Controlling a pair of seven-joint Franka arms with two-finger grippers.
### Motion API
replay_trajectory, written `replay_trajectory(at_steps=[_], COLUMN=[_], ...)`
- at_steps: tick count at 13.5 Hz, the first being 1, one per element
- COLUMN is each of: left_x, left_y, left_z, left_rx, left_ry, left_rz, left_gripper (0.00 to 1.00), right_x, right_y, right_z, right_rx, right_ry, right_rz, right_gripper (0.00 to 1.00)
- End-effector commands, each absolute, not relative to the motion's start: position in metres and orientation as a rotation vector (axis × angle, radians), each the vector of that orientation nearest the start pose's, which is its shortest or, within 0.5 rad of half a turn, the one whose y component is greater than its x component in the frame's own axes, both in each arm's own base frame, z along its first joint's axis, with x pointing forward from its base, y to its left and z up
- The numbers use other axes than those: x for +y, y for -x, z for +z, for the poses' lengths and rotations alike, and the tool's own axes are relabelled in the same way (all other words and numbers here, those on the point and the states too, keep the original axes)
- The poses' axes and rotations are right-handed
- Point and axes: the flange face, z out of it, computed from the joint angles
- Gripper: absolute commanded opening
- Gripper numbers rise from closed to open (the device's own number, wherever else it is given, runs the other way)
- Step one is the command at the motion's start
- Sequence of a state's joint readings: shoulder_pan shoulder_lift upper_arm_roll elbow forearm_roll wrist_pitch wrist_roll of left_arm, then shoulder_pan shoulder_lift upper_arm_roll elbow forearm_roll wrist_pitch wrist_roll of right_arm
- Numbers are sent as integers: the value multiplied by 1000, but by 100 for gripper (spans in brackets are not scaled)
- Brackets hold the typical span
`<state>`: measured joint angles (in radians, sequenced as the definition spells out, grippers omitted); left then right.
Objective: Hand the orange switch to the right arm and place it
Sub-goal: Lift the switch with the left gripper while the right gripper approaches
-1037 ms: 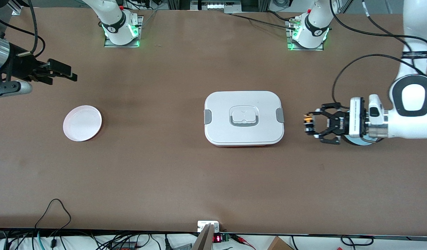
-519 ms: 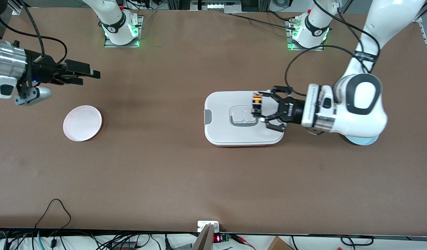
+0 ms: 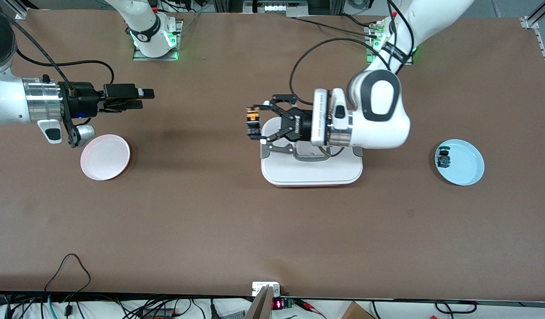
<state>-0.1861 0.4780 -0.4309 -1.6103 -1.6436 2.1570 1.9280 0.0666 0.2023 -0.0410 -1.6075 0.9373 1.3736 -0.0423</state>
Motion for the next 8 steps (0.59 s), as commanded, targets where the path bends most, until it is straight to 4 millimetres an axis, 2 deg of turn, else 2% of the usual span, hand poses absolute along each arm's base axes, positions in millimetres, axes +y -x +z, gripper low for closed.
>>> replay_trajectory(at_steps=[1,2,5,8], left_x=[-401,-394,-392,-392], left_y=[-588,-592,-592,-592], left_z=[440,441,442,442], left_rx=[-1093,-1099,-1094,-1096], left_ry=[-1330,-1332,-1320,-1320], left_rz=[1081,1088,1082,1082], left_gripper=[0,0,0,0], right_x=[119,116,106,116], right_y=[-584,-588,-598,-610], right_z=[507,493,454,443], right_rx=[19,65,172,221], right_ry=[1975,1885,1674,1562], right_rz=[510,525,537,516], right_gripper=[100,100,100,100])
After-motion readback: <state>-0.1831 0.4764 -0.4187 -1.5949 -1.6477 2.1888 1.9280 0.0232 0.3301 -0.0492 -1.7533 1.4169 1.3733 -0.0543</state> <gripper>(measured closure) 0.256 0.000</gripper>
